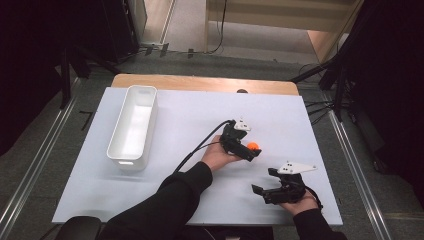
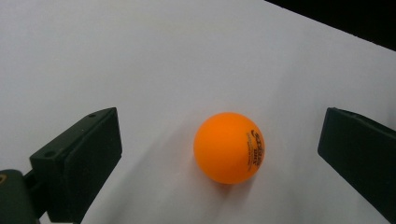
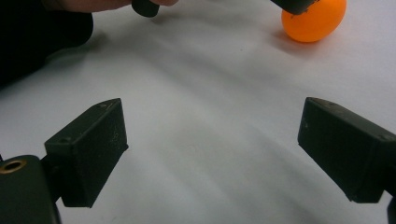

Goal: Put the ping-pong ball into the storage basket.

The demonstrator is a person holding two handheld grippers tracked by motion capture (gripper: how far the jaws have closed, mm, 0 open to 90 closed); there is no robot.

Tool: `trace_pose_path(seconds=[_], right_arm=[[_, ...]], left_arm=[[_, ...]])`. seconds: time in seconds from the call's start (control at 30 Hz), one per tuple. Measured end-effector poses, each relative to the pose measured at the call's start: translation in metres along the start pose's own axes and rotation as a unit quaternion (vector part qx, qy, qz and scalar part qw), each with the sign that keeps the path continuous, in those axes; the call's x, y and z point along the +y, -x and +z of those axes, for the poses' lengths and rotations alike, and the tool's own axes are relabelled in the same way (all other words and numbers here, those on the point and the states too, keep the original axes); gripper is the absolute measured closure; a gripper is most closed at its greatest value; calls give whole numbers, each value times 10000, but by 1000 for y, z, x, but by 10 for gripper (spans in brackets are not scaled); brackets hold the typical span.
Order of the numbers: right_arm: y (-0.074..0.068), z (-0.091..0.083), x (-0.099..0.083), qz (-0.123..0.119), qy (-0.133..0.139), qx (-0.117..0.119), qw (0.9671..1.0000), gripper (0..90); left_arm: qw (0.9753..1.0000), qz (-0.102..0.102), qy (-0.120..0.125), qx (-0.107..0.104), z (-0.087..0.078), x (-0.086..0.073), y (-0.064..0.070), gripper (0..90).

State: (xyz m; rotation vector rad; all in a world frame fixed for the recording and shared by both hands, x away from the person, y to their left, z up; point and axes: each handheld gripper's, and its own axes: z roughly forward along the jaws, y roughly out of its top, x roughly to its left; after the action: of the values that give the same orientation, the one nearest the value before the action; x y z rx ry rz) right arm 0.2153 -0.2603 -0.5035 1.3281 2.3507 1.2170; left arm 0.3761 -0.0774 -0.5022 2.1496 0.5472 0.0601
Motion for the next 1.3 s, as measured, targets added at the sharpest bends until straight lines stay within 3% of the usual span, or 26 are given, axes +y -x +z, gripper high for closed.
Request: trace_pose_path(seconds=[0.33, 0.53, 0.93, 1.3], right_arm=[[0, 1, 0, 13, -29, 6, 10000, 67], [0, 3, 1, -7, -31, 26, 10000, 67], [-1, 4, 1, -7, -77, 24, 10000, 67], [0, 3, 0, -10, -68, 26, 10000, 67]], left_arm=[[9994, 280, -158, 123, 6, -5, 4, 11], [9994, 314, -105, 103, 8, -5, 6, 41], [9987, 406, -256, 142, 13, -9, 6, 64], [9981, 531, -278, 156, 14, -10, 9, 167]])
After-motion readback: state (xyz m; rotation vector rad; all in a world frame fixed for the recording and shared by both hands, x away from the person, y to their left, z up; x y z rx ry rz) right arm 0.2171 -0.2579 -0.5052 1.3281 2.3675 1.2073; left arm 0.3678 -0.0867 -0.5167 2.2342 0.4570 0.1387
